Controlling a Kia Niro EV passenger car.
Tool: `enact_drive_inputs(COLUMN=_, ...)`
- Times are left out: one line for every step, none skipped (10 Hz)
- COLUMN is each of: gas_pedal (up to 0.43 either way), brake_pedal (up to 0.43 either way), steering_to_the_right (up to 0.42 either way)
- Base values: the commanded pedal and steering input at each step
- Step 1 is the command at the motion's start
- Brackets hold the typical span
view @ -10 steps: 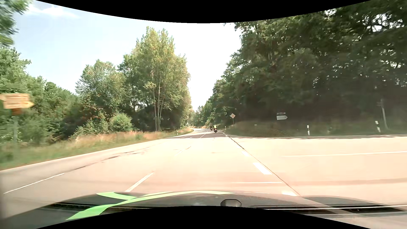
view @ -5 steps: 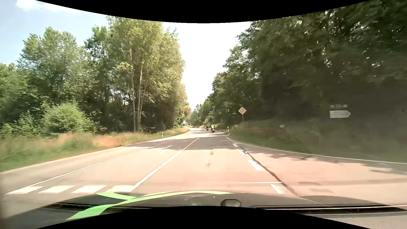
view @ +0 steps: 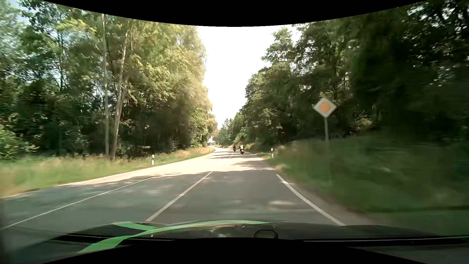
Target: Follow the waypoints while adhering to traffic rules and regulations
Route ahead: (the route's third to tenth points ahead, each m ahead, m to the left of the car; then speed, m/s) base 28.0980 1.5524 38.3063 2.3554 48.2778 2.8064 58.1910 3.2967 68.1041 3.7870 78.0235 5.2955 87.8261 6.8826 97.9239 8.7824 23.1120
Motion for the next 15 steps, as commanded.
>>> enact_drive_inputs(gas_pedal=0.287, brake_pedal=0.000, steering_to_the_right=-0.008)
enact_drive_inputs(gas_pedal=0.287, brake_pedal=0.000, steering_to_the_right=-0.008)
enact_drive_inputs(gas_pedal=0.287, brake_pedal=0.000, steering_to_the_right=-0.008)
enact_drive_inputs(gas_pedal=0.299, brake_pedal=0.000, steering_to_the_right=-0.008)
enact_drive_inputs(gas_pedal=0.311, brake_pedal=0.000, steering_to_the_right=-0.008)
enact_drive_inputs(gas_pedal=0.311, brake_pedal=0.000, steering_to_the_right=-0.008)
enact_drive_inputs(gas_pedal=0.311, brake_pedal=0.000, steering_to_the_right=-0.008)
enact_drive_inputs(gas_pedal=0.311, brake_pedal=0.000, steering_to_the_right=-0.010)
enact_drive_inputs(gas_pedal=0.299, brake_pedal=0.000, steering_to_the_right=-0.013)
enact_drive_inputs(gas_pedal=0.287, brake_pedal=0.000, steering_to_the_right=-0.013)
enact_drive_inputs(gas_pedal=0.248, brake_pedal=0.000, steering_to_the_right=-0.013)
enact_drive_inputs(gas_pedal=0.228, brake_pedal=0.000, steering_to_the_right=-0.013)
enact_drive_inputs(gas_pedal=0.220, brake_pedal=0.000, steering_to_the_right=-0.013)
enact_drive_inputs(gas_pedal=0.220, brake_pedal=0.000, steering_to_the_right=-0.013)
enact_drive_inputs(gas_pedal=0.220, brake_pedal=0.000, steering_to_the_right=-0.012)
